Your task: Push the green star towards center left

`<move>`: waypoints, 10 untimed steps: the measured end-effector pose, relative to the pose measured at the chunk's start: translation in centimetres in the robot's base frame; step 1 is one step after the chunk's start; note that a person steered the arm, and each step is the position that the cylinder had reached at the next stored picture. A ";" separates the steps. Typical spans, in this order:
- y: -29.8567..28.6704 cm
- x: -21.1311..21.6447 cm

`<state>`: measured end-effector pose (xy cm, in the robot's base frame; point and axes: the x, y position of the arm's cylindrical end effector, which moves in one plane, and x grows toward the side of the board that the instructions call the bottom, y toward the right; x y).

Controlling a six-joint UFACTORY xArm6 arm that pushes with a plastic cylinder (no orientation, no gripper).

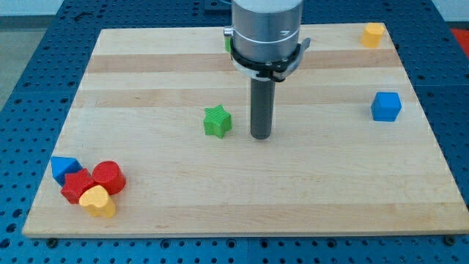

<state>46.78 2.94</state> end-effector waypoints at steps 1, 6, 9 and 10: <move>0.0 -0.8; -12.3 -4.0; -12.5 -2.9; -11.8 -3.0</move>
<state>43.82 -8.84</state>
